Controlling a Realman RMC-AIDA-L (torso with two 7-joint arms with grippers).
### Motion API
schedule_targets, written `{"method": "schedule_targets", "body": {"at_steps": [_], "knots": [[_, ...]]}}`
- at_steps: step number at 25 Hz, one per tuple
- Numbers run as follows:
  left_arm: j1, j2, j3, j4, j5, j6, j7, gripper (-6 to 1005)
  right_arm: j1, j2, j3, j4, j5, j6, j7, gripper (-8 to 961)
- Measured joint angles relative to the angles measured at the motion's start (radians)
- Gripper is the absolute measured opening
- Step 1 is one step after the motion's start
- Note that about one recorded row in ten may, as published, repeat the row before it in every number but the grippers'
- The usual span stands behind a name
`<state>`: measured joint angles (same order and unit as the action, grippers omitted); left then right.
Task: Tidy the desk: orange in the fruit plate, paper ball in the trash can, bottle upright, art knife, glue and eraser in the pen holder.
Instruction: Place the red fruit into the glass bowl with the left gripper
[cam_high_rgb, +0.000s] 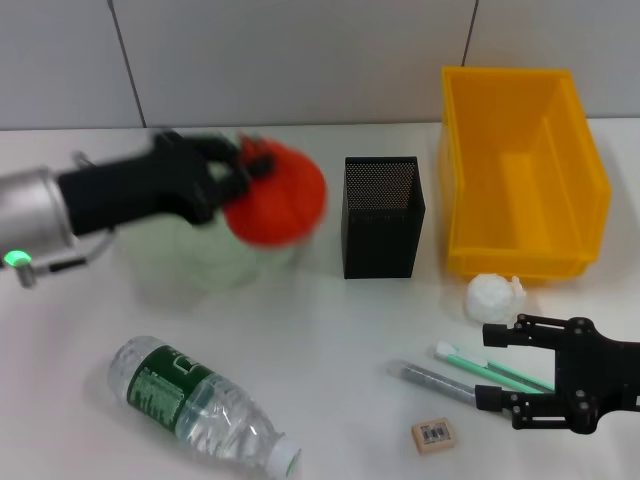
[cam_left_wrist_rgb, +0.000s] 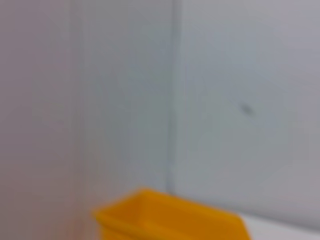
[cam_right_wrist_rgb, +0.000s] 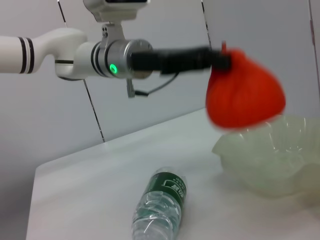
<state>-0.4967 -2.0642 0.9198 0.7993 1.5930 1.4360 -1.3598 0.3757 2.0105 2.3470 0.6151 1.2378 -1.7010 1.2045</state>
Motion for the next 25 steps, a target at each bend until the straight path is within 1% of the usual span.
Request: {"method": "schedule_targets", "body": {"at_steps": [1,2,3,4,6,7,9,11,12,13,14,22,25], "knots": [[0.001,-0.001,-0.031,-0.008,-0.012,-0.010,0.008,168,0.000,0.000,0.000,0.000,0.001,0.000,0.000,771],[-0.001,-0.003,-0.079,-0.029,-0.030,-0.048,0.019,168,0.000,0.000,0.000,0.000,0.002,0.000,0.000,771],[-0.001,-0.003,-0.079,-0.029,-0.030,-0.048,0.019,168,0.000,0.000,0.000,0.000,0.002,0.000,0.000,771],[-0.003,-0.003,-0.094,-0.046,-0.040,-0.080,0.022,169,0.000,0.000,0.000,0.000,0.003,0.000,0.000,771],[-0.011,-0.004,-0.096,-0.083,-0.060,-0.164,0.027,167,0.000,0.000,0.000,0.000,0.005,0.000,0.000,771],[-0.011,-0.004,-0.096,-0.083,-0.060,-0.164,0.027,165,0.000,0.000,0.000,0.000,0.005,0.000,0.000,771],[-0.033,-0.005,-0.087,-0.145,-0.071,-0.298,0.047,161,0.002,0.000,0.000,0.000,0.006,0.000,0.000,771],[-0.049,-0.005,-0.086,-0.174,-0.069,-0.345,0.061,165,0.004,0.000,0.000,0.000,0.006,0.000,0.000,770],[-0.049,-0.005,-0.086,-0.174,-0.069,-0.345,0.061,172,0.004,0.000,0.000,0.000,0.007,0.000,0.000,770],[-0.053,-0.005,-0.082,-0.183,-0.068,-0.357,0.066,178,0.005,0.000,0.000,0.000,0.007,0.000,0.000,770],[-0.064,-0.005,-0.054,-0.201,-0.063,-0.405,0.087,185,0.005,0.001,0.000,0.000,0.007,0.000,0.000,770],[-0.060,-0.006,0.099,-0.204,-0.064,-0.556,0.101,236,0.004,0.001,0.000,0.000,0.008,0.000,0.003,770],[-0.060,-0.006,0.103,-0.204,-0.068,-0.572,0.101,255,0.005,0.002,0.000,0.000,0.008,0.000,0.003,768]]}}
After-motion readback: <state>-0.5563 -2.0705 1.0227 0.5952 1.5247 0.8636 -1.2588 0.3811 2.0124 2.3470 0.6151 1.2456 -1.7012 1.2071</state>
